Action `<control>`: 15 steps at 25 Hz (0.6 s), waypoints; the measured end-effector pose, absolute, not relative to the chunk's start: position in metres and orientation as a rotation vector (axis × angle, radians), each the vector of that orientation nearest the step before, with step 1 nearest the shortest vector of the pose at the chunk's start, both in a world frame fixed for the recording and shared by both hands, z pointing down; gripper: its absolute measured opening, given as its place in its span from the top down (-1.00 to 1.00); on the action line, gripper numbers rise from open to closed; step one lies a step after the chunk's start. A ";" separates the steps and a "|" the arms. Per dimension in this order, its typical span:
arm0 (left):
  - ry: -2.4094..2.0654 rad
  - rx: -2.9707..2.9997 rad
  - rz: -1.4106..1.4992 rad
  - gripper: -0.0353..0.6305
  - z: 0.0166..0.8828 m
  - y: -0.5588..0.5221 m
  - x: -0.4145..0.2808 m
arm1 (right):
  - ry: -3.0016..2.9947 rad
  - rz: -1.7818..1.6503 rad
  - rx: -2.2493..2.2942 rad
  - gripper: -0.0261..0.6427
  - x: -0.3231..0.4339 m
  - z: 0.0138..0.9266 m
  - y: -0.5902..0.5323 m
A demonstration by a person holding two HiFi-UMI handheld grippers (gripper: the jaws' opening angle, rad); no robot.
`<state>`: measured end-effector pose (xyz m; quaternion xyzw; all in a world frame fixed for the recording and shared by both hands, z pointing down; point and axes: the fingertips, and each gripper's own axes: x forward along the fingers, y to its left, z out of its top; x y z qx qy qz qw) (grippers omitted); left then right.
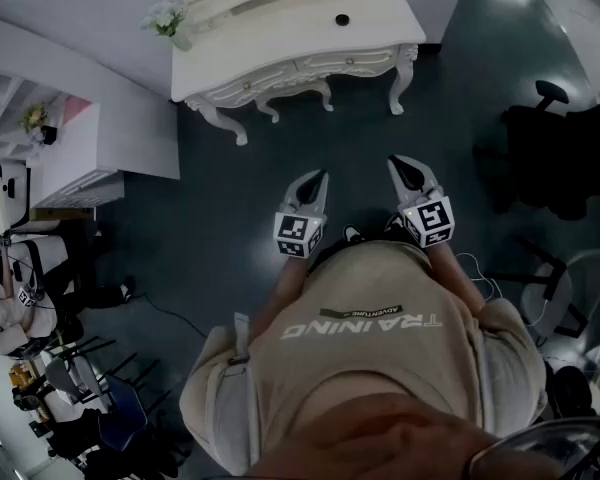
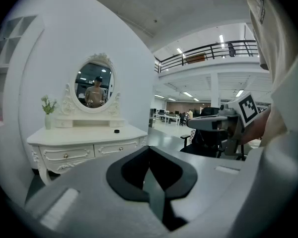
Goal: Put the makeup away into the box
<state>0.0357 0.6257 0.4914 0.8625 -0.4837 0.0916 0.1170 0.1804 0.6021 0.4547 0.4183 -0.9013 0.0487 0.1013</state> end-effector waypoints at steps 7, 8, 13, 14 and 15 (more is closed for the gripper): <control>-1.497 2.526 0.234 0.87 0.489 0.600 0.010 | -2.624 0.097 1.243 0.91 0.175 0.457 0.596; -1.546 2.513 0.225 0.87 0.487 0.597 0.006 | -2.615 0.096 1.244 0.91 0.177 0.458 0.597; -1.656 2.484 0.113 0.87 0.473 0.583 0.002 | -2.611 0.088 1.214 0.91 0.178 0.457 0.593; -1.650 2.486 0.109 0.87 0.473 0.583 0.004 | -2.609 0.092 1.211 0.91 0.177 0.458 0.590; -1.643 2.481 0.108 0.87 0.475 0.585 0.004 | -2.610 0.096 1.209 0.91 0.175 0.458 0.588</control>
